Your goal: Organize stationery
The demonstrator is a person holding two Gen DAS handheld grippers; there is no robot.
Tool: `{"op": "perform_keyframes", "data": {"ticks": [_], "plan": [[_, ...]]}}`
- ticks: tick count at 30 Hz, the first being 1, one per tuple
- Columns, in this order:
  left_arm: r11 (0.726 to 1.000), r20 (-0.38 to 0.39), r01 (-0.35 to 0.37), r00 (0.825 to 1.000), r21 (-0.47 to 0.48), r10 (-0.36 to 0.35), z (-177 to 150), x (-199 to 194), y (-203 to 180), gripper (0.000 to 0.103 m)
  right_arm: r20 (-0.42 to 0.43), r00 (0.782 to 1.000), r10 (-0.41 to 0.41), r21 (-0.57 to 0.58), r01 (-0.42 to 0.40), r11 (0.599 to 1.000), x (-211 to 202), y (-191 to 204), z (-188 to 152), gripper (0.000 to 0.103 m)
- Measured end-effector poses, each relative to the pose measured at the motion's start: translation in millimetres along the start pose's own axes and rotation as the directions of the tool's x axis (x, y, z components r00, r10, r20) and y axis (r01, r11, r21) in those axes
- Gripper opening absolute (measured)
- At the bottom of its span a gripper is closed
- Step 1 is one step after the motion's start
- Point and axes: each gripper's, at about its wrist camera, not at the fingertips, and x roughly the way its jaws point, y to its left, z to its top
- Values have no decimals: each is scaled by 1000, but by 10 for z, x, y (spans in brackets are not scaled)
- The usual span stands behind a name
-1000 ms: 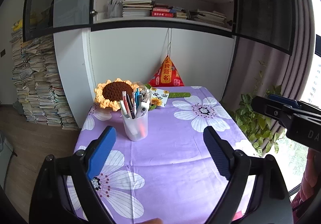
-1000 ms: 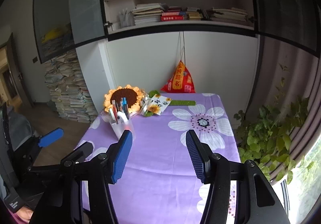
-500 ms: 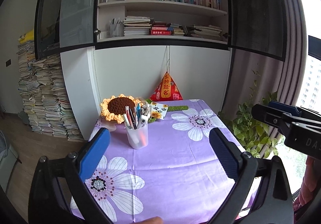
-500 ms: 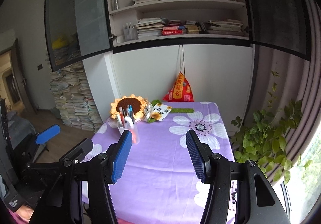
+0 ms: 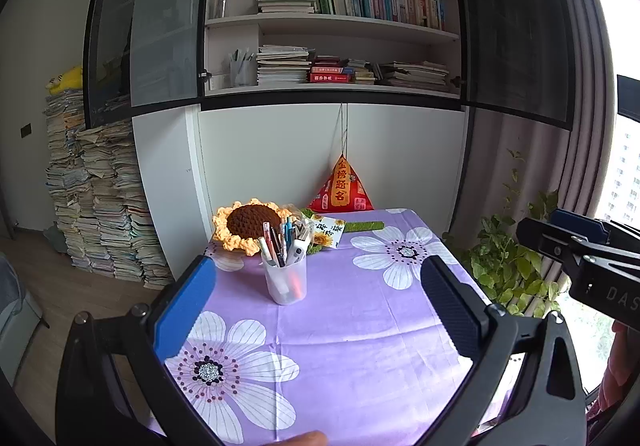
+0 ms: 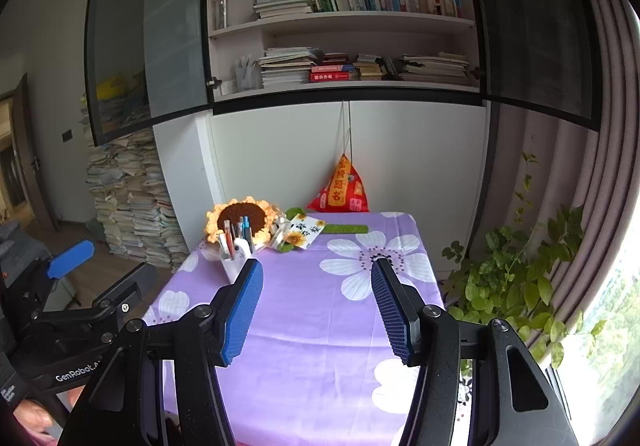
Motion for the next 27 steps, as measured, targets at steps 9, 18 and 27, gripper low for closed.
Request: {"op": "perform_keyframes", "data": {"ticks": [9,18,27], "plan": [[1000,-2,-3,1000,10,3,-11,-30,-24,102,4,1000,-6,2,6,1000,-19,7,-18,57],[1000,7,-2,1000,11,2,-7,-58,-24,102,5,1000,-6,1,6,1000,-30,-1,-23,57],[1000,41,-9,999,21,8,72,-144,-45,102,27,999,-28,12,28,1000,-118,-75,-2,58]]}}
